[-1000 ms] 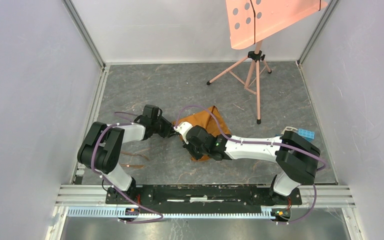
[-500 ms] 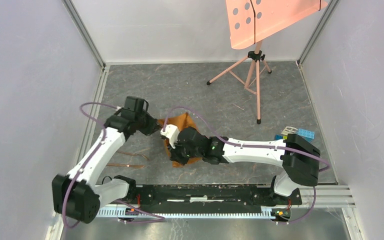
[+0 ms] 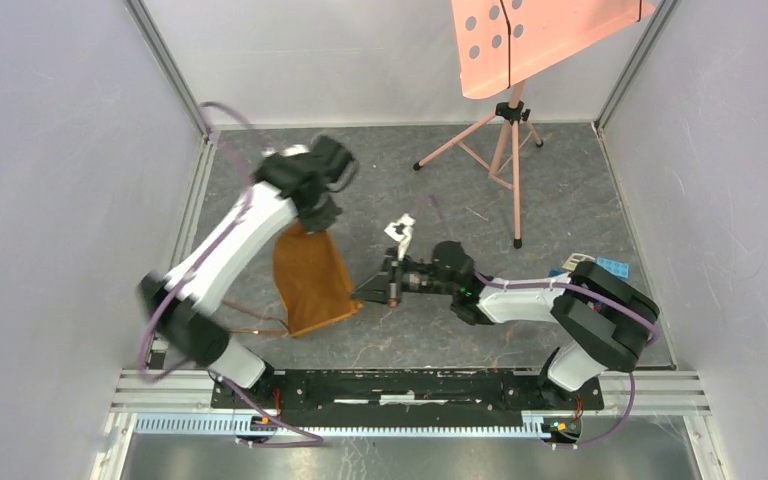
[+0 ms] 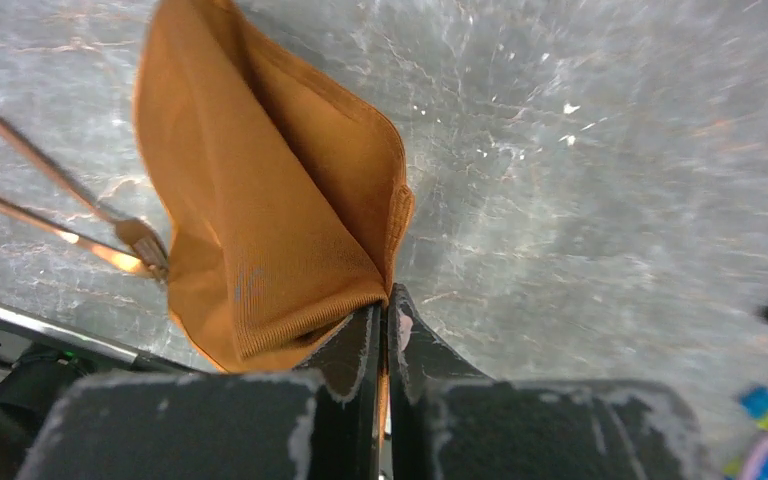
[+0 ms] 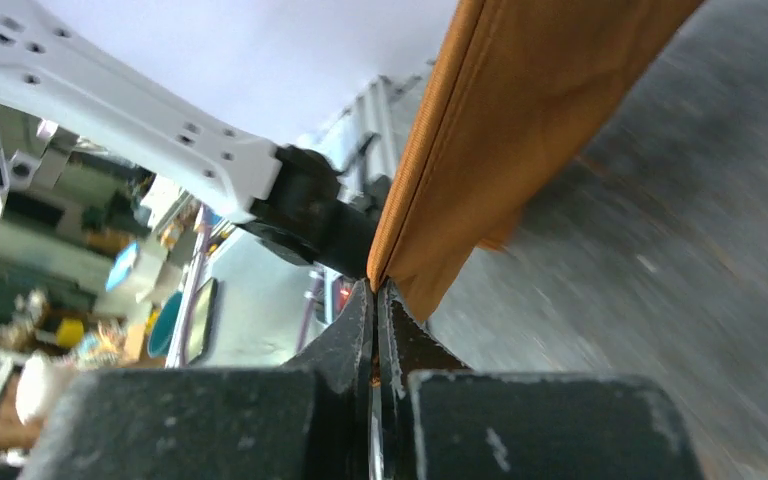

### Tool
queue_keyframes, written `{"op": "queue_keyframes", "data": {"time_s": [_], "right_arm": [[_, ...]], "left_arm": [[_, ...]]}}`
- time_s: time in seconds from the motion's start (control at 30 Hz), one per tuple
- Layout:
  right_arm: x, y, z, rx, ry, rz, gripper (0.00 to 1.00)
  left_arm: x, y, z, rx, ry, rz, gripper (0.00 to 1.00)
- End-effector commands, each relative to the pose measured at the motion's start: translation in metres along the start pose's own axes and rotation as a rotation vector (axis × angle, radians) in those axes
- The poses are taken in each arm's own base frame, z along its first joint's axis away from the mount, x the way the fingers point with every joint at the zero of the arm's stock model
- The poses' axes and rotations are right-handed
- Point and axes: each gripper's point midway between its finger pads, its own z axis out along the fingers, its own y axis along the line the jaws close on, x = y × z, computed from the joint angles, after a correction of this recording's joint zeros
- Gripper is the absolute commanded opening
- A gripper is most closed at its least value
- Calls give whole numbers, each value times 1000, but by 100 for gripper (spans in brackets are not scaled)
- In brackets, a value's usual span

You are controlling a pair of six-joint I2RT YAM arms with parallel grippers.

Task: Fold the napkin into a case and place the utensils inside
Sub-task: Turn over the upper triangle folded napkin at the center of the board.

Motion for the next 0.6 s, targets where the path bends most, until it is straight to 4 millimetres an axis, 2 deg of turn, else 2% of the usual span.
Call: {"op": "queue_keyframes", "data": {"time_s": [0.0, 0.1, 0.17, 0.23, 0.3, 0.43, 0.47, 0.57], "right_arm": [[50, 1, -63, -147, 97, 210, 0], [69, -30, -95, -78, 98, 261, 0], [84, -51, -114, -11, 114, 290, 0], [96, -67, -131, 52, 122, 309, 0], [108, -84, -145, 122, 141, 327, 0], [126, -116, -169, 287, 193, 307, 2], [130, -124, -175, 338, 210, 306, 5], [134, -151, -196, 508, 265, 268, 19]], "left_arm": [[-18, -68, 69, -110, -168, 146, 2], [-1, -109, 108, -153, -152, 266, 2], [11, -140, 125, -125, -134, 329, 2], [31, -167, 146, -53, -73, 409, 2], [50, -191, 158, 52, -10, 448, 2], [87, -226, 172, 262, 107, 484, 2], [93, -230, 173, 295, 129, 492, 5], [106, -240, 168, 372, 184, 509, 25]]}}
